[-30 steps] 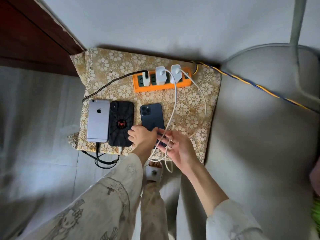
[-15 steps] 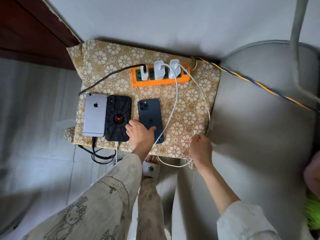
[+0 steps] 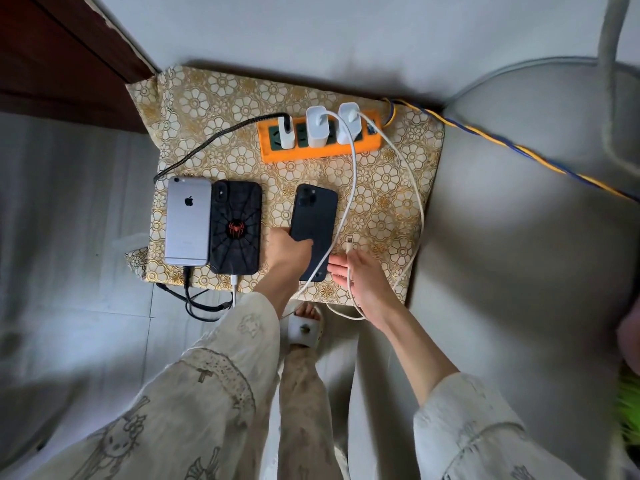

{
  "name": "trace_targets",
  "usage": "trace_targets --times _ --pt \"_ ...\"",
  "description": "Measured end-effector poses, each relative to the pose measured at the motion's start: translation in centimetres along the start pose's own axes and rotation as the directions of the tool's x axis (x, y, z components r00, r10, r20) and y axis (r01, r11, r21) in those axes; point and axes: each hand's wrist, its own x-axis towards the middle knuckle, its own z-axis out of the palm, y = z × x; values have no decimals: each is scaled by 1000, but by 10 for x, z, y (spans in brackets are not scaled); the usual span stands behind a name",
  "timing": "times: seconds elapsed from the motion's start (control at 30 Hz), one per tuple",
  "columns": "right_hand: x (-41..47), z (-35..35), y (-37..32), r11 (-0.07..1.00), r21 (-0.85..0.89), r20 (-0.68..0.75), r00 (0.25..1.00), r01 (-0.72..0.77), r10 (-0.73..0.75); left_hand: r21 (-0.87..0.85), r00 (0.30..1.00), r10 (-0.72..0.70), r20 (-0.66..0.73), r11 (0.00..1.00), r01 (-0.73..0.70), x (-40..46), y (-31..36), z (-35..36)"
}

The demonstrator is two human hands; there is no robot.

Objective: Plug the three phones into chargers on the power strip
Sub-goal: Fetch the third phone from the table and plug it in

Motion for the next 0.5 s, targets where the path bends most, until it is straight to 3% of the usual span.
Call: trace_targets --times 0.1,0.17,0.23,0.37,0.5 --pt "-8 -1 3 999 -30 -31 999 35 -36 134 991 129 -46 984 -121 -3 1 -19" --pt "-19 -2 -1 995 -64 -115 989 80 -87 58 984 135 -116 990 -128 -8 1 -38" --pt "-33 -4 -5 986 -122 -142 982 110 -127 -144 989 63 -133 986 -82 -17 1 -57" --pt "-69 0 -8 964 -213 0 987 160 -164 -593 990 -42 134 797 114 -43 -2 -73" --pt "-93 6 -6 979 -151 41 990 139 -135 -739 959 0 283 638 218 -57 -12 -71"
